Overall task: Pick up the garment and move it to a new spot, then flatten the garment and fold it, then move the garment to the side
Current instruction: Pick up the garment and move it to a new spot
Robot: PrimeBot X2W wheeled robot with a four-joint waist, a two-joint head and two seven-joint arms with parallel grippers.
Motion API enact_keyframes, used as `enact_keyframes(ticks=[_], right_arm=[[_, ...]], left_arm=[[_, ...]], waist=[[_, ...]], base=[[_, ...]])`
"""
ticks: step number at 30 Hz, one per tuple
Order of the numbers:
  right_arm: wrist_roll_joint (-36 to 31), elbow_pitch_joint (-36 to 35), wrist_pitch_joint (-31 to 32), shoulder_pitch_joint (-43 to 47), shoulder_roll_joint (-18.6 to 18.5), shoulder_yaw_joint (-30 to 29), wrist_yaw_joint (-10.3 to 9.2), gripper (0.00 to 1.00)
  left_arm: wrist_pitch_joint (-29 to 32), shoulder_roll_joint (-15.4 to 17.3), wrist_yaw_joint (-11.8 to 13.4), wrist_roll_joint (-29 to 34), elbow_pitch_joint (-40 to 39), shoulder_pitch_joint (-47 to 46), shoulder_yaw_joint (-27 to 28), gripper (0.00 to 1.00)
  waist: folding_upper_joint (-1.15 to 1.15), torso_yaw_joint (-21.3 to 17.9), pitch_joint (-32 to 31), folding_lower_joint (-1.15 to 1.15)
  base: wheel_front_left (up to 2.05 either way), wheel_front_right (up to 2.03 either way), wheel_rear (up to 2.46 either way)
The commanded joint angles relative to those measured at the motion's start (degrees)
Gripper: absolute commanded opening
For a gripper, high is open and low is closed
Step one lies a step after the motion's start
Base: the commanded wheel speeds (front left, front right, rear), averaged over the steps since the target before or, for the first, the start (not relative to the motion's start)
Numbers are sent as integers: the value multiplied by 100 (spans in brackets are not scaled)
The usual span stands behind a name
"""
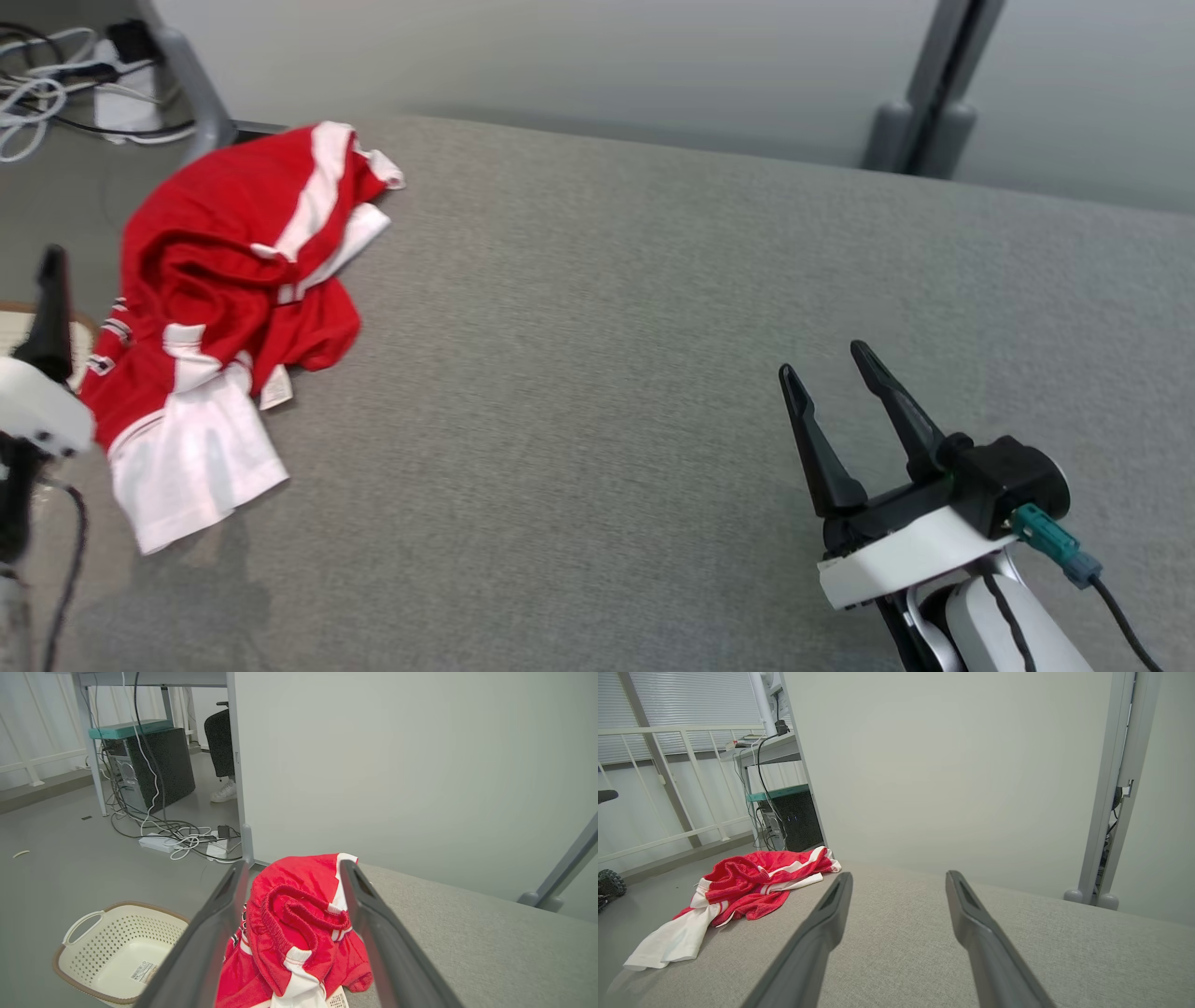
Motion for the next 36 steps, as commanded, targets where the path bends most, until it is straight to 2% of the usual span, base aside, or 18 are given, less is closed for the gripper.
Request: enact_keyframes(ticks=[1,8,15,24,29,30,31,36], right_arm=[[-21,-27,-28,-62,-45,6,11,100],[-72,-176,-28,-321,-172,6,11,100],[-75,-282,-28,-555,-241,17,11,100],[-84,-384,-28,-717,-307,21,11,100],[-89,-385,-28,-720,-304,4,11,100],[-96,-379,-28,-721,-304,-6,11,100],[-101,-369,-28,-722,-304,-14,11,100],[-104,-315,-28,-758,-287,21,11,100]], left_arm=[[45,50,-29,-48,34,-139,27,100],[763,786,-115,-506,972,-926,322,100],[1161,1252,-125,-827,2076,-1405,537,100],[1443,1603,230,-796,3412,-1724,579,100],[1609,1635,148,-788,3907,-1854,457,100],[1579,1640,118,-794,3962,-1888,438,47],[1511,1643,69,-798,4008,-1917,421,0],[1266,1691,-69,-750,4268,-2079,273,0]], waist=[[0,-278,261,0],[0,-828,763,0],[0,-1288,1163,0],[0,-1572,1520,0],[0,-1568,1602,0],[0,-1558,1607,0],[0,-1545,1607,0],[0,-1468,1540,0]], base=[[0,0,0],[0,0,0],[0,0,0],[0,0,0],[0,0,0],[0,0,0],[0,0,0],[0,0,0]])
